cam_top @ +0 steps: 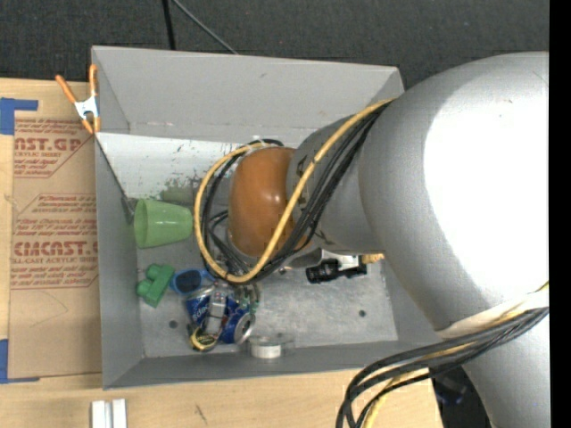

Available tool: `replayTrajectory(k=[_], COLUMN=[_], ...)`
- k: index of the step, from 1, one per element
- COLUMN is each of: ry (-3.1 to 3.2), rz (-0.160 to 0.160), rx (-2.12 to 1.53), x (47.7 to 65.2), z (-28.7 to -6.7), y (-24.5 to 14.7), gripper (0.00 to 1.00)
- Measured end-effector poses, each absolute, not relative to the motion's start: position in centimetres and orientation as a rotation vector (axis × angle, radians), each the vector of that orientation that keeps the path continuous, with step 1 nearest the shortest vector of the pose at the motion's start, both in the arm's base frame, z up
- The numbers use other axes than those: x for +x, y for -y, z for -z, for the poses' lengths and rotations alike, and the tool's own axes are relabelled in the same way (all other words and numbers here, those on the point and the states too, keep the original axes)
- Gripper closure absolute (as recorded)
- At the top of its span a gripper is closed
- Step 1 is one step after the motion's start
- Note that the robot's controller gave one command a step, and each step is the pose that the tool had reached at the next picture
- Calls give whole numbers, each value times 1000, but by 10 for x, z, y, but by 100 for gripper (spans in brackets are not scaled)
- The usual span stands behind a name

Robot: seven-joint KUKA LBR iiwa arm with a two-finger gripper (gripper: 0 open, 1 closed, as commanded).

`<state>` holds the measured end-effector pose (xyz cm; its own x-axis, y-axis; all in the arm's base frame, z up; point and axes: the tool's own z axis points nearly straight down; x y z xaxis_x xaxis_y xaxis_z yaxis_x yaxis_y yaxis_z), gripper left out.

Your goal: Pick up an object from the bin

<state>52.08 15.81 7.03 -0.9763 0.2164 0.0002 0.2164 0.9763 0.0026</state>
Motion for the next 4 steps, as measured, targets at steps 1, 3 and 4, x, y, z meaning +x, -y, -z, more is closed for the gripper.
replayTrajectory(k=[1, 3, 4], ry=[-3086, -2997, -3114], rz=[-2, -3, -2], rx=[582, 953, 417], x=[520, 531, 501], z=[-100, -70, -69], y=[-145, -154, -234], gripper=[0, 0, 0])
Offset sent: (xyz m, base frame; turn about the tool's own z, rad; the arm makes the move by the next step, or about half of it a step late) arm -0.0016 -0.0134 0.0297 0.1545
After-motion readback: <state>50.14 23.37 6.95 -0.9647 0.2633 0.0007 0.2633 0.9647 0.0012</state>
